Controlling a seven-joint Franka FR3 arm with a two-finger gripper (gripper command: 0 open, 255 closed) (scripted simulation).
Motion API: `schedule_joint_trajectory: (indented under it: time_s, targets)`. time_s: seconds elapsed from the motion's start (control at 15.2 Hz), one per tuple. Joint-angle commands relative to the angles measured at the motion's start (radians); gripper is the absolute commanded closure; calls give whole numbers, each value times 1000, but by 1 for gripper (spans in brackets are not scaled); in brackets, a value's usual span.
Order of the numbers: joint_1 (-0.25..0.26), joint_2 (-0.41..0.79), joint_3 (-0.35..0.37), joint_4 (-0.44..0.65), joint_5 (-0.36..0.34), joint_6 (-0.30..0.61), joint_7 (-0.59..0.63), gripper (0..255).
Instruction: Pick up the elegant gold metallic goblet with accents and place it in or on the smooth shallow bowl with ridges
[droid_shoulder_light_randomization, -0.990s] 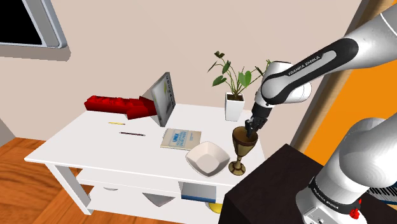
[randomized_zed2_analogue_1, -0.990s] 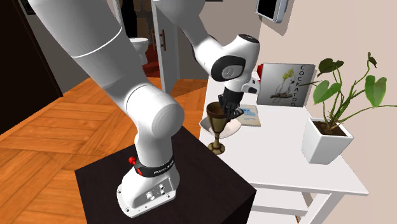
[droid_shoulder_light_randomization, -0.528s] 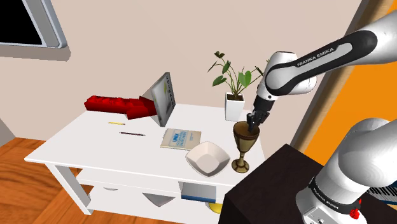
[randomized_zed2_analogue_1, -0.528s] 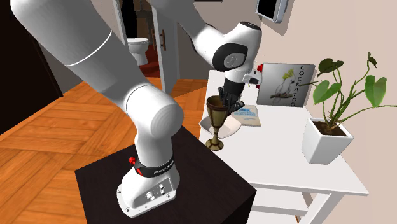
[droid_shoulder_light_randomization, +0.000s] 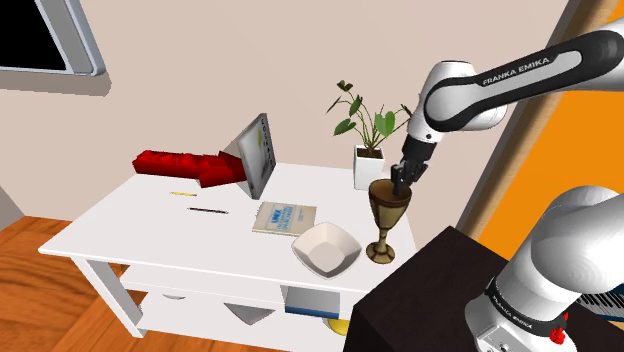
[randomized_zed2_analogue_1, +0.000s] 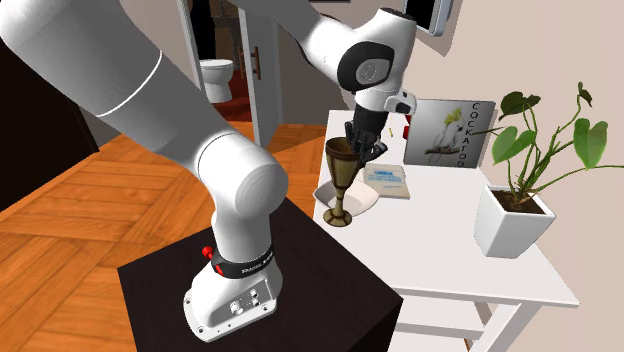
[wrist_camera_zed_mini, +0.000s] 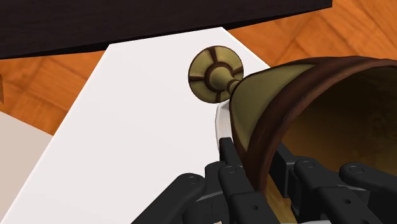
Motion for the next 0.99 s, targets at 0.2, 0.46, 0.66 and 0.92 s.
schedule_joint_trajectory:
  time_s: [0.2,0.46,0.66,0.92]
  targets:
    - [-6,-43,6,44,-9,-86,17,255]
    - [15,-10,31,126,7,-130,54,255]
    - [43,59,61,231,28,-159,98,255]
    - [70,155,96,380,46,-203,154,255]
